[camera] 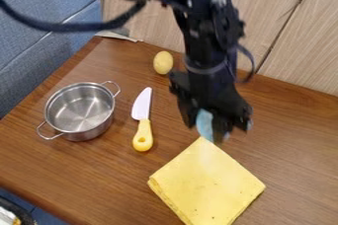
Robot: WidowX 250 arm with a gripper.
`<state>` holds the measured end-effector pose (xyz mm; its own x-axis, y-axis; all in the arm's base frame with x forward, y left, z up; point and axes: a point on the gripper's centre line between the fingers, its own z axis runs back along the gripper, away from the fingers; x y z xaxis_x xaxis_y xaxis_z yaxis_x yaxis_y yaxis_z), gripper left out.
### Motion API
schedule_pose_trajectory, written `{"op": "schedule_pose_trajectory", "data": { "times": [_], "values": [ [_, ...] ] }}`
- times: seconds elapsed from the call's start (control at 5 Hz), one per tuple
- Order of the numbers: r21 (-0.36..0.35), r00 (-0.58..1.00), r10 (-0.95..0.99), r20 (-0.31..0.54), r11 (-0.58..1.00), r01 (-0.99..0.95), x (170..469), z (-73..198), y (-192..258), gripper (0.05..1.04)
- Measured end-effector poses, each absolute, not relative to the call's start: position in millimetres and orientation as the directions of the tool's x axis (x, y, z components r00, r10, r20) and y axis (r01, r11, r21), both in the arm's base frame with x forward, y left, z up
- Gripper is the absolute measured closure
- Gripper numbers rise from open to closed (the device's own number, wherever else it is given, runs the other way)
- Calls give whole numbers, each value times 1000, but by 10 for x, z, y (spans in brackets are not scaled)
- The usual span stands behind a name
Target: Put the blue brush on the yellow cloth
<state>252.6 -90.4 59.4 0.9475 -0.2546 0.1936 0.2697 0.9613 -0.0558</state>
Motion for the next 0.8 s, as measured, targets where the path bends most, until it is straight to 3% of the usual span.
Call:
{"op": "schedule_pose_trajectory", "data": {
  "times": [0.2, 0.6, 0.8],
  "values": [
    [-103, 935, -318, 160, 936, 336, 2349, 482, -979, 471],
    [-43, 916, -400, 33, 915, 401, 2131, 89, -912, 471],
    [4, 934, -356, 22, 935, 356, 2132, 74, -835, 404]
  ]
}}
